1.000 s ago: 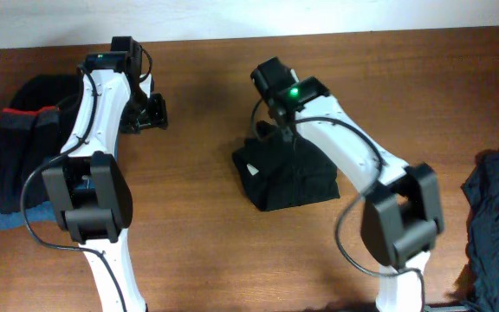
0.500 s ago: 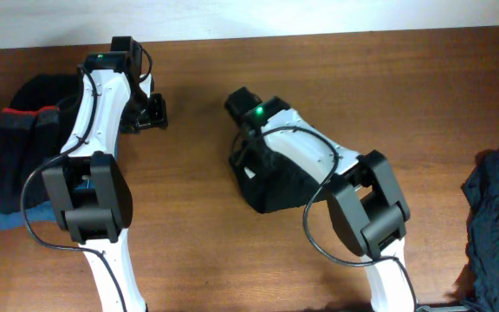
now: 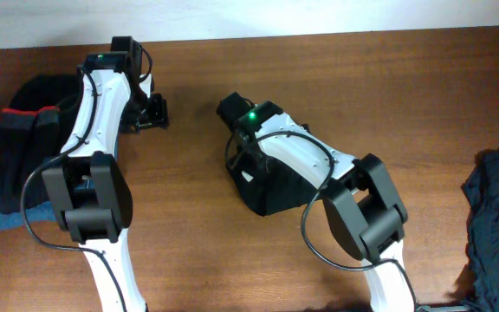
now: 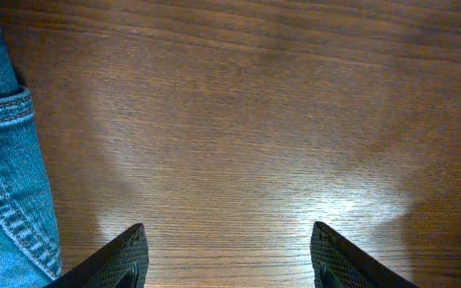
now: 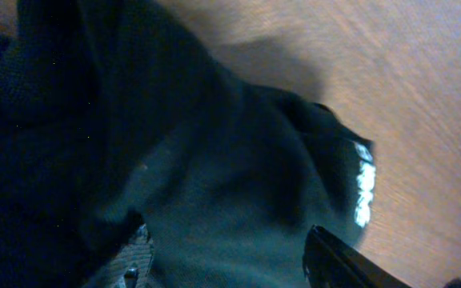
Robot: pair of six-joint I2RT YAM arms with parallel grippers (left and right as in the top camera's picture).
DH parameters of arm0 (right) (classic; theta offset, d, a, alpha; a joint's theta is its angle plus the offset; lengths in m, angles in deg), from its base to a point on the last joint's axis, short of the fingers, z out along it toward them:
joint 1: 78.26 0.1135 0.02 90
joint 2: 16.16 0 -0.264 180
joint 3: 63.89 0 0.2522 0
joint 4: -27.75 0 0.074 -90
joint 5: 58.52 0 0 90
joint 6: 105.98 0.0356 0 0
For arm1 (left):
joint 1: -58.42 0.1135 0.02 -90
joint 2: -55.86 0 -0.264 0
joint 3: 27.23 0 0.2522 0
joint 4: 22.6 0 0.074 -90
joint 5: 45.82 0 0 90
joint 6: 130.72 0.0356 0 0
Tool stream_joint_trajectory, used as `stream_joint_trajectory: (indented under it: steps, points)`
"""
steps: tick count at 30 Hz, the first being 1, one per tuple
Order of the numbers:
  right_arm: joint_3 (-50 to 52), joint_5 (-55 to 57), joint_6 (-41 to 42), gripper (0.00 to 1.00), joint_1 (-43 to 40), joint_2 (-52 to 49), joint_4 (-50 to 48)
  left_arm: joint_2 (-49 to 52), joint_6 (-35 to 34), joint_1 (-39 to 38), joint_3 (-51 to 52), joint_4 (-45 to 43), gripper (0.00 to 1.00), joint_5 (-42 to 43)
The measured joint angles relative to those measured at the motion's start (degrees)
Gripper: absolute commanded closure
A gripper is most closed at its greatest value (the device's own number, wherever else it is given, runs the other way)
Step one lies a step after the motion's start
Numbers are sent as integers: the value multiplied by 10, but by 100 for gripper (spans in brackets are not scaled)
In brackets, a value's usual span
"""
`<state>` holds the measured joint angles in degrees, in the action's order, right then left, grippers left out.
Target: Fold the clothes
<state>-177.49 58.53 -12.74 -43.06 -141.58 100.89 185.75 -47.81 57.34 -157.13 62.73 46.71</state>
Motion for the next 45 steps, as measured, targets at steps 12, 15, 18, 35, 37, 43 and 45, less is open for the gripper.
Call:
stream_joint_trajectory:
  steps: [12,15,18,35,37,43,45]
  points:
    - [-1,-185,84,27,-36,178,37,0,55,-3,0,-115,34,130]
    - [2,-220,88,25,-38,166,14,0,67,-11,0,-151,34,150]
    - [11,-240,89,25,-38,145,-38,0,72,-22,0,-160,33,160]
    - [13,-367,86,20,-64,-14,-15,0,76,-39,0,-144,32,171]
    - [13,-402,86,19,-64,-14,14,0,76,-39,0,-144,32,171]
    - [15,-479,55,15,-53,-14,115,0,76,-39,0,-144,32,171]
    - [16,-490,22,15,-43,-14,153,0,76,-39,0,-144,32,171]
